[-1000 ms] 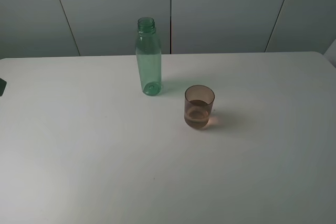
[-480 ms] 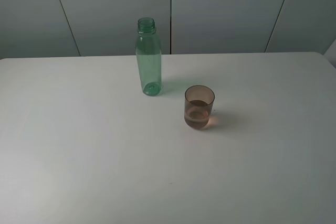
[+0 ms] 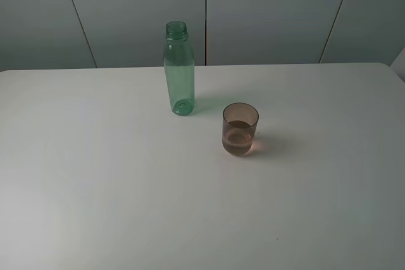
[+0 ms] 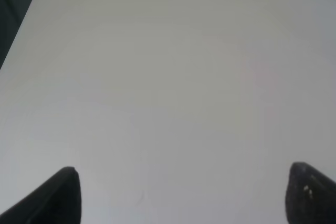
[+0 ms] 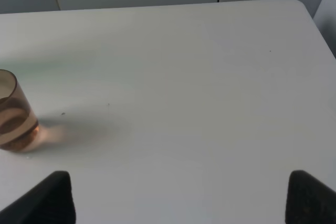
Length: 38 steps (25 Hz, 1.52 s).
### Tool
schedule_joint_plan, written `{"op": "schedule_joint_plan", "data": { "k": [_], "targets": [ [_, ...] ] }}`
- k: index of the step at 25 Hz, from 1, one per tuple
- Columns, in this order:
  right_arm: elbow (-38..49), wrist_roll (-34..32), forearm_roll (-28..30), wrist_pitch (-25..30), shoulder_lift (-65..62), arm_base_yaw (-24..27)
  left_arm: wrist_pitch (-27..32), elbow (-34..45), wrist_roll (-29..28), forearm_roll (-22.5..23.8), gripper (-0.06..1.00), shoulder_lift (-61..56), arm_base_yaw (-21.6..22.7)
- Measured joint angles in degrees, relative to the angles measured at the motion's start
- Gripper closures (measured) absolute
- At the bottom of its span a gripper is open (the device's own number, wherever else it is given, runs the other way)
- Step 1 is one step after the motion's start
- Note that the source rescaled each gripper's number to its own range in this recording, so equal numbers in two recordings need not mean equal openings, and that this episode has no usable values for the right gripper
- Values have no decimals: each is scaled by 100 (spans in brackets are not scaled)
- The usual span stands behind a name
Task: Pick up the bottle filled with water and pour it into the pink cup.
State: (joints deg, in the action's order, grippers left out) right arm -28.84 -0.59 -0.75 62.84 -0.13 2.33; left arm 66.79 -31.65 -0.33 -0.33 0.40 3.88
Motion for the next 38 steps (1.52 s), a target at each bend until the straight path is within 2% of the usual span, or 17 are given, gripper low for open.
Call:
{"op": "schedule_joint_plan", "data": {
  "k": [6, 14, 38],
  "targets": [
    [0, 0, 0, 0, 0, 0, -309, 150, 33, -21, -5, -36, -39],
    [0, 0, 0, 0, 0, 0, -439, 235, 33, -56, -5, -40, -786],
    [0, 0, 0, 0, 0, 0, -439, 235, -76, -45, -6, -40, -825]
  ]
}}
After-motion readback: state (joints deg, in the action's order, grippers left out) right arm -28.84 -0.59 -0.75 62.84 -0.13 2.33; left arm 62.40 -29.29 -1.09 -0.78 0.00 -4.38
